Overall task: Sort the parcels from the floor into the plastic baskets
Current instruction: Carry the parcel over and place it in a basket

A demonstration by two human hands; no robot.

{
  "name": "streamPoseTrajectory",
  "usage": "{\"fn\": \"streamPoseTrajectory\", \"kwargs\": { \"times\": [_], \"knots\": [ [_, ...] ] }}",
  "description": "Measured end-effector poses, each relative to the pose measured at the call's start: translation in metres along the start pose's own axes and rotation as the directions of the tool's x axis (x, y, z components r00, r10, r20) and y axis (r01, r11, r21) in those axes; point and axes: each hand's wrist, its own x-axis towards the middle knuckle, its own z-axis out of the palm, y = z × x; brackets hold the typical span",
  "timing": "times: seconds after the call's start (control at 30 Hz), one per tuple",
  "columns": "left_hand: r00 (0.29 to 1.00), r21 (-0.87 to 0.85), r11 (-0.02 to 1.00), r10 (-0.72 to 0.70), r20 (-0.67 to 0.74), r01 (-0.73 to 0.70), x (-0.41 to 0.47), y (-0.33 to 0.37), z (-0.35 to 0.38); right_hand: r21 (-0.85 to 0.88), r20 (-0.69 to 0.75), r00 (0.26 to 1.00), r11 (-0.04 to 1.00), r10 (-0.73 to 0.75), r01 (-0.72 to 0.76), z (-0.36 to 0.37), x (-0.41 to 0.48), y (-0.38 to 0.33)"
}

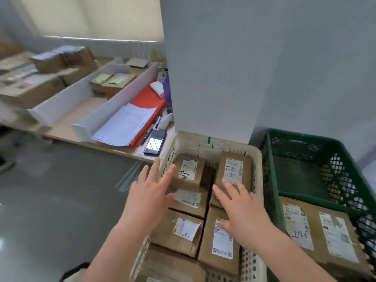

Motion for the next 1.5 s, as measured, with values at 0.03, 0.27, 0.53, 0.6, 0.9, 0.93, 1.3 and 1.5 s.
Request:
{"fn": "streamPoseTrajectory", "kwargs": {
  "times": [0.03, 0.27, 0.53, 0.6, 0.9, 0.93, 1.3, 1.5],
  "knots": [
    [0.999, 0.018, 0.999, -0.034, -0.017, 0.034, -0.010, -0.003, -0.004, 0.001, 0.019, 0.999, 0.999, -0.041, 0.041, -0.004, -0.003, -0.005],
    [0.930, 0.069, 0.929, -0.359, -0.078, 0.365, -0.105, 0.005, 0.007, -0.046, -0.111, 0.923, 0.930, -0.369, 0.366, -0.025, -0.014, -0.022],
    [0.695, 0.011, 0.696, -0.715, -0.076, 0.718, -0.244, 0.041, 0.024, -0.119, 0.002, 0.630, 0.625, -0.777, 0.772, -0.005, -0.051, -0.094],
    [0.606, -0.009, 0.607, -0.793, -0.062, 0.795, -0.287, 0.046, 0.023, -0.132, 0.028, 0.567, 0.559, -0.823, 0.819, 0.007, -0.072, -0.120],
    [0.233, -0.162, 0.241, -0.970, -0.066, 0.957, -0.473, 0.068, 0.033, -0.247, 0.221, 0.281, 0.225, -0.934, 0.943, 0.064, -0.199, -0.219],
    [0.198, -0.169, 0.207, -0.978, -0.065, 0.964, -0.497, 0.072, 0.035, -0.240, 0.237, 0.254, 0.197, -0.938, 0.951, 0.072, -0.217, -0.230],
    [-0.376, -0.150, -0.378, -0.926, 0.043, 0.914, -0.772, 0.188, 0.076, -0.080, 0.505, -0.215, -0.293, -0.836, 0.953, 0.197, -0.450, -0.317],
    [-0.609, -0.169, -0.630, -0.776, 0.165, 0.758, -0.820, 0.250, 0.116, 0.019, 0.607, -0.422, -0.519, -0.674, 0.855, 0.247, -0.519, -0.324]
  ]
}}
